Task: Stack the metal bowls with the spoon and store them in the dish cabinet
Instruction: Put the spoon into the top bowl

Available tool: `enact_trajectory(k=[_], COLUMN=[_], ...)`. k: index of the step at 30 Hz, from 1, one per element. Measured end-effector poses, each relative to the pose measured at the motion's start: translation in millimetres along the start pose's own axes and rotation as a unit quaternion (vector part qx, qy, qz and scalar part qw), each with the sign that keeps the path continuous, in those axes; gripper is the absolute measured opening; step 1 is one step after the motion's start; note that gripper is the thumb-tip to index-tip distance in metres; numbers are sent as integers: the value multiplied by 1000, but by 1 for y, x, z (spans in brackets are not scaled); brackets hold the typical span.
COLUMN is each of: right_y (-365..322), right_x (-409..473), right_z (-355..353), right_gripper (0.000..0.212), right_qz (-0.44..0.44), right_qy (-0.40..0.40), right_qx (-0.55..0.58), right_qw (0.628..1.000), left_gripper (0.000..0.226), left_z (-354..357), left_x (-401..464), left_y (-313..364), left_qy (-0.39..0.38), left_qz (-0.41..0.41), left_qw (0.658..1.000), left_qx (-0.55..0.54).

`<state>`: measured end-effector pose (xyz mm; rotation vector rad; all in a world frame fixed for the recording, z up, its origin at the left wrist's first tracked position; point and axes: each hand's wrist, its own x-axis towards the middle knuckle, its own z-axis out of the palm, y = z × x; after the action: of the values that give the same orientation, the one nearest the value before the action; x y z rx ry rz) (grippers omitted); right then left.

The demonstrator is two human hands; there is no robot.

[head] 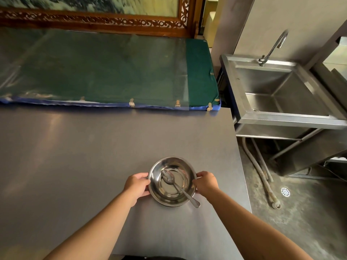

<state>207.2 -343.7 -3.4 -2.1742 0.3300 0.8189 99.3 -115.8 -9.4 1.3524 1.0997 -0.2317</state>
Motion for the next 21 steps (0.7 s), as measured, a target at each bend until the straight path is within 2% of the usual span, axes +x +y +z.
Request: enact_trajectory(k=[4,9,13,16,21], right_y=[-1,-20,-47,-71,-105], right_x=[-2,-11,-24,-37,-64], right_z=[-7,-22,-39,-55,-89], right_gripper=[20,26,21,14,28], right_qz=[-2,-27,-56,-78,-98], right_qy=[-19,-30,-24,-3,44], right_qx=[52,98,144,173,247], right_qw=[998,994,988,982,963], left_gripper=[33,35,34,38,43], left_z=[0,-6,-13,-21,-30], left_x=[-7,-16,-27,-36,-58], left_y=[4,23,54,87,152], left_qy=[1,-8,-31,-61,-136], left_qz=[3,26,53,82,130], left_qw=[1000,999,996,991,978], left_qx=[-11,-44,-71,-83,-86])
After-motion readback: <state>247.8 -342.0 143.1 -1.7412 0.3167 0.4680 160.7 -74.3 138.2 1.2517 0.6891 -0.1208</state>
